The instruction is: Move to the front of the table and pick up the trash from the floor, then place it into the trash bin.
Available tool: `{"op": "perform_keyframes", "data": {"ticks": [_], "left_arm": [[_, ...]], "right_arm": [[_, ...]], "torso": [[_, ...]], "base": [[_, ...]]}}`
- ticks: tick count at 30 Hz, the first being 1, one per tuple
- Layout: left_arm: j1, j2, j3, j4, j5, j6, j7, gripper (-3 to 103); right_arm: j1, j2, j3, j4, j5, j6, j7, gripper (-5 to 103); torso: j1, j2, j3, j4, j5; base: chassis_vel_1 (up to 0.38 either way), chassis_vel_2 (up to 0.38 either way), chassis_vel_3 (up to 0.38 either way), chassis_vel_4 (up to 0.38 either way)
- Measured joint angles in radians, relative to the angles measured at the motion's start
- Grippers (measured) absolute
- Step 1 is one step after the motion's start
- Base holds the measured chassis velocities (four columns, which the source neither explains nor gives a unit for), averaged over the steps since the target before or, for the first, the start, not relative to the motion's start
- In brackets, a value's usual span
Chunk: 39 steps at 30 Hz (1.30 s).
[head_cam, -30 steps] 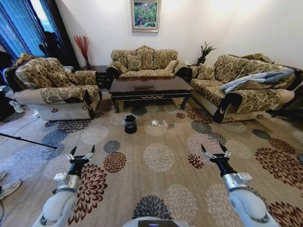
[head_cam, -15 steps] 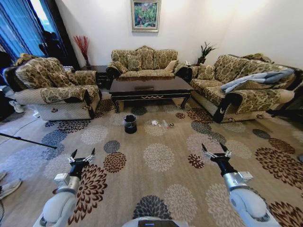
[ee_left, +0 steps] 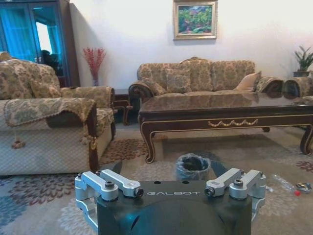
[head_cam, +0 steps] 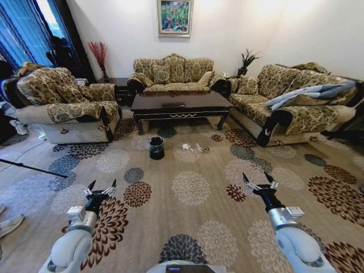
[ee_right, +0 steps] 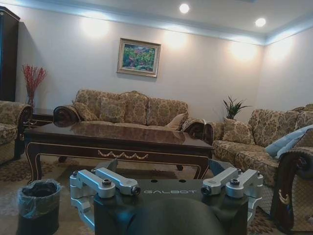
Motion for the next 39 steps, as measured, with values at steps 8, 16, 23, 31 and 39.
{"op": "perform_keyframes", "data": {"ticks": [8, 16, 23, 31, 39], "left_arm": [[0.000, -0.010, 0.015, -0.005, 0.006, 0.000, 0.012, 100], [0.027, -0.019, 0.013, -0.016, 0.015, 0.010, 0.029, 100], [0.035, -0.033, 0.019, -0.006, 0.027, 0.013, 0.040, 100], [0.025, -0.039, 0.023, -0.013, 0.035, 0.022, 0.033, 100], [0.034, -0.036, 0.014, -0.016, -0.003, 0.028, 0.032, 100]], "right_arm": [[-0.002, -0.001, -0.003, 0.001, -0.004, 0.001, -0.001, 100], [-0.016, 0.005, -0.007, -0.001, -0.015, 0.005, -0.002, 100], [-0.021, 0.028, -0.016, 0.000, -0.019, 0.013, -0.010, 100], [-0.027, 0.049, -0.018, -0.003, -0.031, 0.035, -0.013, 100], [-0.020, 0.071, -0.020, -0.043, -0.030, 0.048, -0.015, 100]], "torso": [[-0.016, -0.035, -0.019, 0.0000, -0.0001], [-0.035, -0.078, -0.044, 0.0000, -0.0001], [-0.048, -0.107, -0.060, 0.0001, -0.0001], [-0.067, -0.150, -0.083, 0.0000, -0.0001], [-0.081, -0.184, -0.103, 0.0001, 0.0000]], "base": [[0.000, 0.000, 0.000, 0.000], [0.000, 0.000, 0.000, 0.000], [0.000, 0.000, 0.000, 0.000], [0.000, 0.000, 0.000, 0.000], [0.000, 0.000, 0.000, 0.000]]}}
